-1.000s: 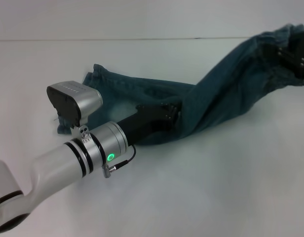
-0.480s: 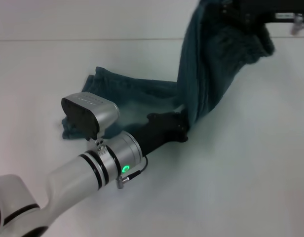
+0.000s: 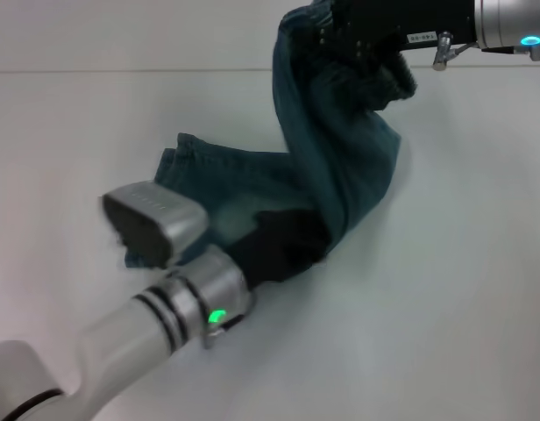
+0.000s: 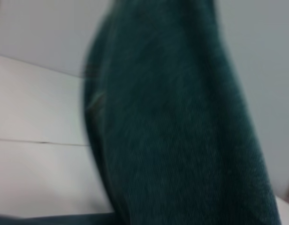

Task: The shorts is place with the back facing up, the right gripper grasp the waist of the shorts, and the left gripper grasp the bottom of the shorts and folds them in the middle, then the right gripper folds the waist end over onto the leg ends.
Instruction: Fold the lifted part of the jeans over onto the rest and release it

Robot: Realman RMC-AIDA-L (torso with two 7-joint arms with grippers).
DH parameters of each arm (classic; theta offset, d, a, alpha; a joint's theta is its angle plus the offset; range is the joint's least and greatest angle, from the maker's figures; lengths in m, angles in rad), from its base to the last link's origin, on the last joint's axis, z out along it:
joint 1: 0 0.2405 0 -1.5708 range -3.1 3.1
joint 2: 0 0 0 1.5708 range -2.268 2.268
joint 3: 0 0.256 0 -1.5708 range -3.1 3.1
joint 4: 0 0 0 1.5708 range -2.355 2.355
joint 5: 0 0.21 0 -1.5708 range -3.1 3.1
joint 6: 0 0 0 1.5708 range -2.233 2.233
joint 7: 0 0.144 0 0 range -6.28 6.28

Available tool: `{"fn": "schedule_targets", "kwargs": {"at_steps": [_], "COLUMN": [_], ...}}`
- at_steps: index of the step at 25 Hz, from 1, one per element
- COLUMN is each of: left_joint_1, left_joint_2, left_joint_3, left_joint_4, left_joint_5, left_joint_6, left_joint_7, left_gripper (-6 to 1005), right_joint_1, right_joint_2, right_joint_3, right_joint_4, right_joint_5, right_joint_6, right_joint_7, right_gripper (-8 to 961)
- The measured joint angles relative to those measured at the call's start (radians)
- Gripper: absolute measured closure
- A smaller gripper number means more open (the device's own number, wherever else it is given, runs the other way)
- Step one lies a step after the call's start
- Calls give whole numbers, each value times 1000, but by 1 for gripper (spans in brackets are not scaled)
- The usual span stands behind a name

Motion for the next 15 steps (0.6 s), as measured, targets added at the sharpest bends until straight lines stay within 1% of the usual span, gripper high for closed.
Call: {"fn": "schedule_targets", "kwargs": {"at_steps": [4,7,10,13,15], "left_joint_1": [107,204,299,370,405], "left_joint_2": [4,8,8,7,7], "left_joint_3": [-66,-104,-112,-113,-113], "left_joint_4": [102,200,313,416,476], "left_joint_5": [0,-3,-6,-6,-7], "left_joint_6": [32,109,236,331,372], "left_joint_7": [2,-11,-65,-163,-225], "left_gripper": [998,997,996,997,997], "right_joint_1": [-7,-11,-13,-7,3], "right_joint_2": [-9,-9,-10,-10,-10], "right_joint_3": [-17,-27,-60,-110,-147], "right_joint_4": [3,5,5,5,10], "right_joint_5": [20,19,18,17,17], "right_joint_6": [-4,-5,-10,-12,-13], "right_joint_7": [4,6,15,31,37], "right_gripper": [897,897,897,897,898]}}
